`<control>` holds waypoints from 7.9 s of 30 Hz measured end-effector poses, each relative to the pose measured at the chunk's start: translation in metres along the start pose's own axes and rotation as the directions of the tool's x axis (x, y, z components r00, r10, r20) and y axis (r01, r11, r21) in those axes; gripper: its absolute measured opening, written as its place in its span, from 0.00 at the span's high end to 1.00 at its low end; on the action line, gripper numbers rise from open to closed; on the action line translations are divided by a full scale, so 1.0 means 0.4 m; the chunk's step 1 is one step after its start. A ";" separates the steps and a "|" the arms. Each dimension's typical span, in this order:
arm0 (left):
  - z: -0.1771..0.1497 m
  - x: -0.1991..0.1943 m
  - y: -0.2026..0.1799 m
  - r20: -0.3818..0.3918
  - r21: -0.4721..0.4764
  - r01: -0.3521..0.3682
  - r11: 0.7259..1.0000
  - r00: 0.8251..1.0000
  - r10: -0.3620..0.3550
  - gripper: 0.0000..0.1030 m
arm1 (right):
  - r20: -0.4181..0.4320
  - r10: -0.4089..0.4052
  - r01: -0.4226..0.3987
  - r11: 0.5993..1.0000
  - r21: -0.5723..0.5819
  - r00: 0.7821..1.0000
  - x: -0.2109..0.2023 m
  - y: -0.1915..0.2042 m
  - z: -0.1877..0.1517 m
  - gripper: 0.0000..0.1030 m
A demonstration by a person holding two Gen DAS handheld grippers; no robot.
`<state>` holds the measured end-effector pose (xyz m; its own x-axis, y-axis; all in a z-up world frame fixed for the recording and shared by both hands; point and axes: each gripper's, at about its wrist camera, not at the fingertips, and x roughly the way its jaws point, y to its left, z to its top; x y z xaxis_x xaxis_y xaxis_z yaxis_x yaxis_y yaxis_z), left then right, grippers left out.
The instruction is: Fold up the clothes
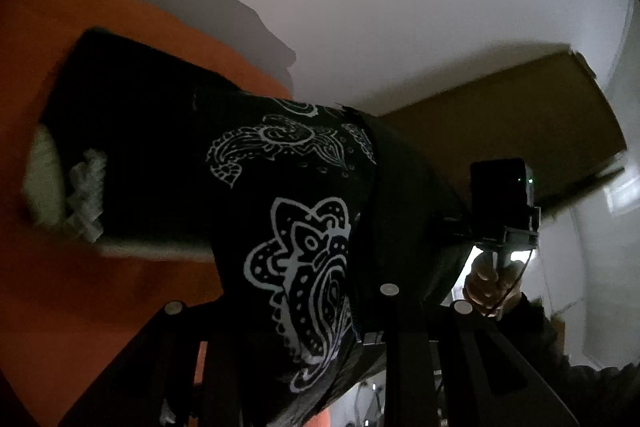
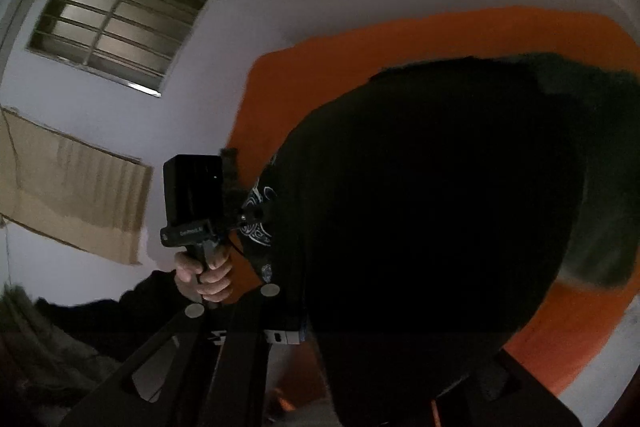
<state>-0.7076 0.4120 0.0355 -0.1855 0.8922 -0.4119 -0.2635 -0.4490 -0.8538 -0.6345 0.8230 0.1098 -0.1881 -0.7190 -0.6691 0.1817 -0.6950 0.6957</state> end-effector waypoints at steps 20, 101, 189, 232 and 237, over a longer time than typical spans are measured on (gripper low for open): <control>0.142 0.366 0.122 -0.193 0.023 -0.258 0.966 0.947 0.258 0.61 | 0.108 -0.333 0.218 0.796 0.565 0.937 -0.041 -0.805 0.091 0.33; 0.288 0.595 -0.088 -0.251 0.297 -0.457 0.839 0.810 0.530 0.99 | 0.427 -0.586 0.143 0.688 0.712 0.689 -0.088 -0.524 -0.491 0.49; 0.210 1.108 -0.059 -0.376 0.086 -0.374 0.924 0.846 0.377 1.00 | 0.468 -0.462 0.033 0.737 0.675 0.754 -0.071 -0.667 -0.537 0.40; -0.167 0.855 -0.009 -0.221 -0.034 -0.521 0.853 0.836 0.502 1.00 | 0.368 -0.610 0.215 0.675 0.706 0.702 -0.206 -0.704 -0.379 0.97; -0.172 0.838 0.032 -0.258 -0.095 -0.537 0.838 0.826 0.501 1.00 | 0.245 -0.398 0.062 0.620 0.782 0.884 -0.123 -0.878 -0.415 0.91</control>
<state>-0.7079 0.7086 -0.1354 -0.0413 0.5255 -0.8498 -0.0314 -0.8508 -0.5246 -0.5290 1.1008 -0.1450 -0.4751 -0.3571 -0.8042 -0.6536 -0.4687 0.5942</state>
